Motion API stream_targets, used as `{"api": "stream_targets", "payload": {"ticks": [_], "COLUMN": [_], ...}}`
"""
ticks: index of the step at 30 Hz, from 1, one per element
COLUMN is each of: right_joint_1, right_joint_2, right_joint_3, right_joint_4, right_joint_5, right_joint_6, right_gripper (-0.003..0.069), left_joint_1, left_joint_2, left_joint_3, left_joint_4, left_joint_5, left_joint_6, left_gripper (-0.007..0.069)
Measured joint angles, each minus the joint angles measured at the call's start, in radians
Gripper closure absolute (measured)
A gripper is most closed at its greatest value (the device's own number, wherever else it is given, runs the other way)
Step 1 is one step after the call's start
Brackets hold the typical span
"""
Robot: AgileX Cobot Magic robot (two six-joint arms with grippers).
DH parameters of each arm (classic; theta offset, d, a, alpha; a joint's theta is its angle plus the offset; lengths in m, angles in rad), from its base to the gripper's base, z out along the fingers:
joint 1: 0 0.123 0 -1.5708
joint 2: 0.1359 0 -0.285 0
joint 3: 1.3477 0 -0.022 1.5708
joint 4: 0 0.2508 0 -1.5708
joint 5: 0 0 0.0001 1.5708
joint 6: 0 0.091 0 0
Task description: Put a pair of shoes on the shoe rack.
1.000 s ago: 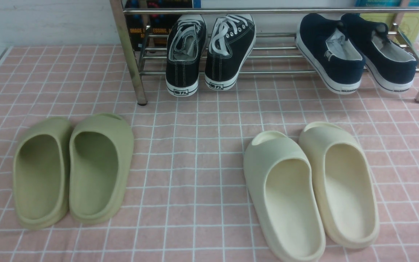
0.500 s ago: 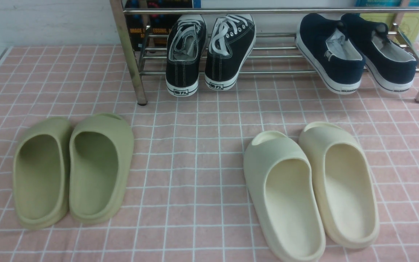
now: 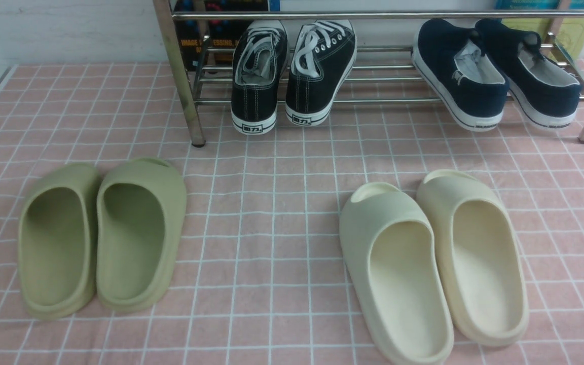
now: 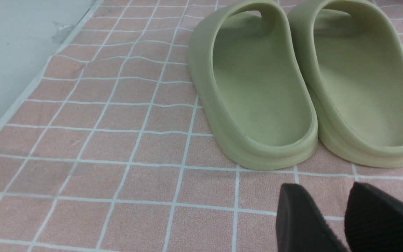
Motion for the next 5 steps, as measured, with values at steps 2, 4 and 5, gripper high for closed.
{"api": "stream_targets", "payload": {"ticks": [2, 4, 5], "right_joint_1": [0.0, 0.0, 0.0], "right_joint_2": [0.0, 0.0, 0.0], "right_joint_3": [0.0, 0.0, 0.0], "right_joint_4": [0.0, 0.0, 0.0], "right_joint_5": [0.0, 0.0, 0.0], "right_joint_6": [0.001, 0.002, 0.002], "right_gripper": [0.0629, 0.0629, 0.0628], "left_joint_1": [0.0, 0.0, 0.0], "left_joint_2": [0.0, 0.0, 0.0], "left_joint_3": [0.0, 0.0, 0.0], "left_joint_4": [0.0, 0.0, 0.0], "left_joint_5": [0.0, 0.0, 0.0], "left_joint_6": [0.0, 0.0, 0.0], "left_gripper": [0.0385, 0.0385, 0.0385]}}
